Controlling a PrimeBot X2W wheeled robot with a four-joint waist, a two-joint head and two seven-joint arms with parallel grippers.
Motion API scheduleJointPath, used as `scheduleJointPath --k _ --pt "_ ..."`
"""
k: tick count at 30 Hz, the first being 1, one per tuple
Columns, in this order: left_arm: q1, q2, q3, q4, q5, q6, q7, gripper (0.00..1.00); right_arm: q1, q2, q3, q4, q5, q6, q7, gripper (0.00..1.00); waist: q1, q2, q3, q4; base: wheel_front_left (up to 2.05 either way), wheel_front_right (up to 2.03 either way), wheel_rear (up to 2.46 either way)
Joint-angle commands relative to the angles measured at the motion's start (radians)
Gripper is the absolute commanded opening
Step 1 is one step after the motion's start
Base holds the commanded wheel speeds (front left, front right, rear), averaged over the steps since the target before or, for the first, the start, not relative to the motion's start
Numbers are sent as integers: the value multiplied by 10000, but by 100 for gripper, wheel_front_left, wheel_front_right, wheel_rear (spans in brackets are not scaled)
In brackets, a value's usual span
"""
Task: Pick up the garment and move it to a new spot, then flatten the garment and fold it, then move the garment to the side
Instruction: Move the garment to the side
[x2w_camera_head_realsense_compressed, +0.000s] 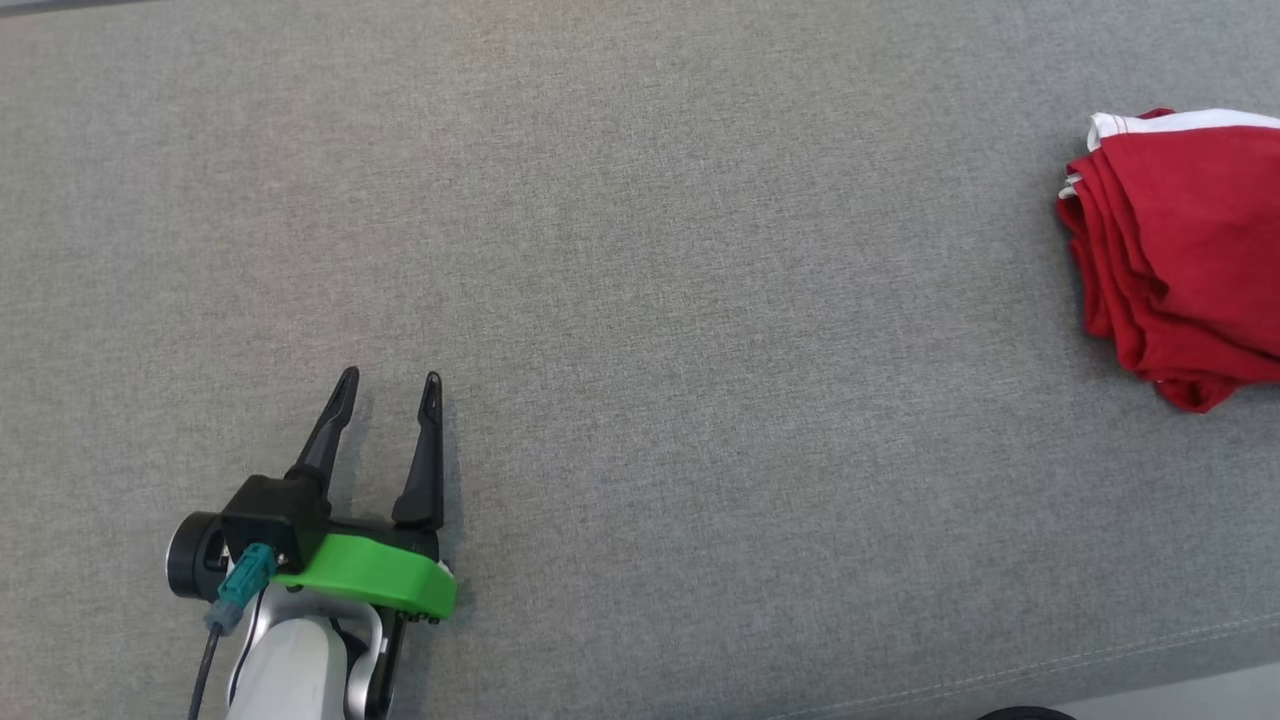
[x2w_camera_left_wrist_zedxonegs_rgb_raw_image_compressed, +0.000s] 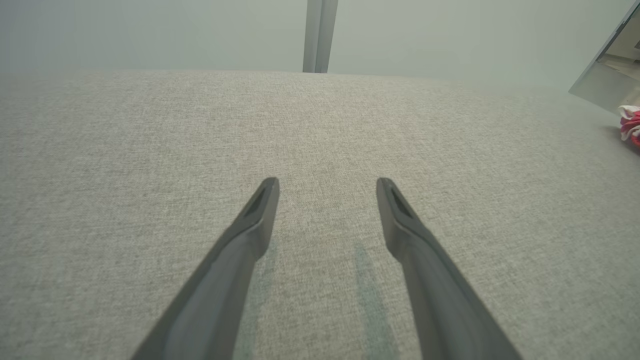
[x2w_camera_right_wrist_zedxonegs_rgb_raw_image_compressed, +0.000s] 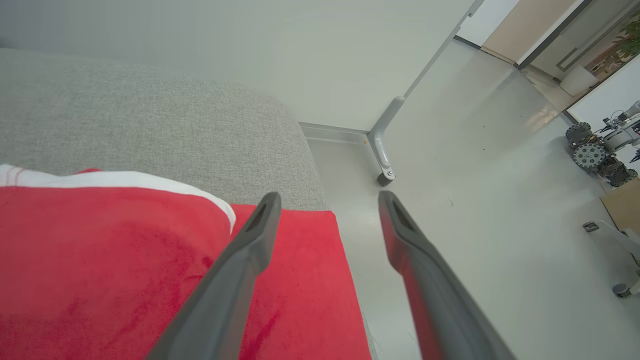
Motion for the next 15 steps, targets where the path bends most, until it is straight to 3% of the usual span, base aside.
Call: scheduleJointPath --k 1,4,8,15 --pt "-55 46 46 10 14 -21 4 100 241 173 -605 -433 -442 -15 -40 100 -1 -1 -145 -36 0 0 0" --pt "110 42 129 65 -40 -21 5 100 754 699 -1639 -1580 -1183 -16 -39 100 -1 -1 -374 -82 0 0 0" --pt "301 44 282 205 -182 -21 4 100 1762 1973 -2604 -3273 -2088 -16 -40 100 -1 -1 -742 -83 0 0 0" --pt "608 43 466 531 -392 16 5 100 3418 3813 -2580 -5392 -2690 -16 -41 100 -1 -1 -1396 86 0 0 0"
